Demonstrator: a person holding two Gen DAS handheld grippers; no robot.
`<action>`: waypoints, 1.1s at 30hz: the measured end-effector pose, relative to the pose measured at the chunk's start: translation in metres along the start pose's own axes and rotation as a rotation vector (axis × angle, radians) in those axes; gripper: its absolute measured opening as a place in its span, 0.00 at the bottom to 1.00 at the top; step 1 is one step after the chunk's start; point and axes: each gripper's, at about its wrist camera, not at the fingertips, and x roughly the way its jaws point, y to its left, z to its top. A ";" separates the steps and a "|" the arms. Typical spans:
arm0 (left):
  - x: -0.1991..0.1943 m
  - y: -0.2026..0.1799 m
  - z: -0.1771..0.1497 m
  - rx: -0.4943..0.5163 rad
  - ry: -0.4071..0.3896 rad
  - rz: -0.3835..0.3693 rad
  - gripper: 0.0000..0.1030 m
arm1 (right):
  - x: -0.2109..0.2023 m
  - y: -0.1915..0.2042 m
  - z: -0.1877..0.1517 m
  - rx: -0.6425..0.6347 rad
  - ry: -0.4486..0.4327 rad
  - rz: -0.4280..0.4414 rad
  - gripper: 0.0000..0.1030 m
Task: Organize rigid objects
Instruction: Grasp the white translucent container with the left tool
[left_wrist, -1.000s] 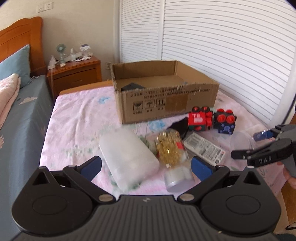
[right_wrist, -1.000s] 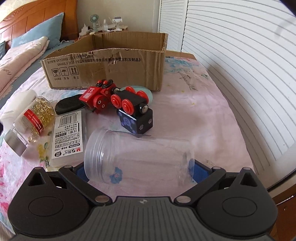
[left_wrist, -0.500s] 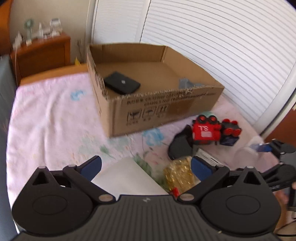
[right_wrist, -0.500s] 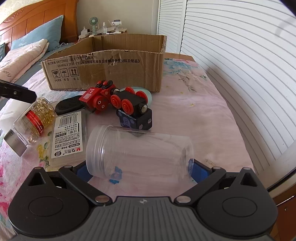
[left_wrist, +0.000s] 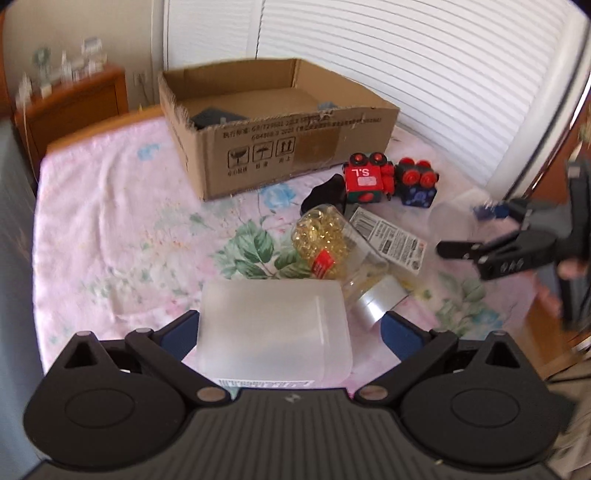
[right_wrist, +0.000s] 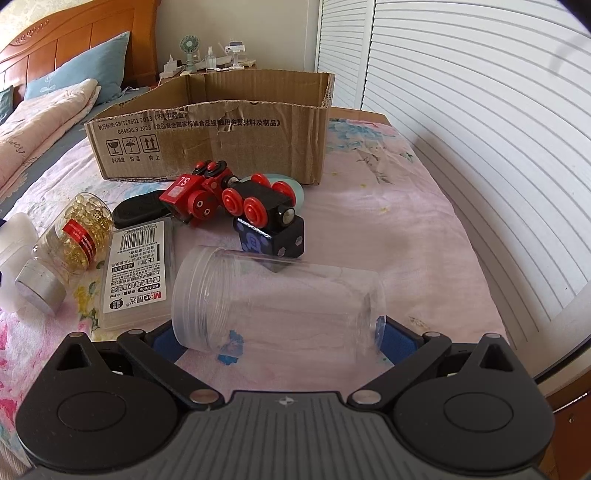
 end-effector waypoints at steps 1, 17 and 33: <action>0.000 -0.004 -0.001 0.025 -0.009 0.033 0.99 | 0.000 0.000 0.000 -0.001 0.004 0.001 1.00; 0.007 -0.015 -0.010 0.098 -0.025 0.148 0.98 | -0.012 -0.011 0.010 0.029 0.050 -0.036 1.00; 0.017 -0.015 -0.003 0.075 0.013 0.154 0.83 | -0.010 -0.004 0.023 -0.042 0.034 -0.019 0.97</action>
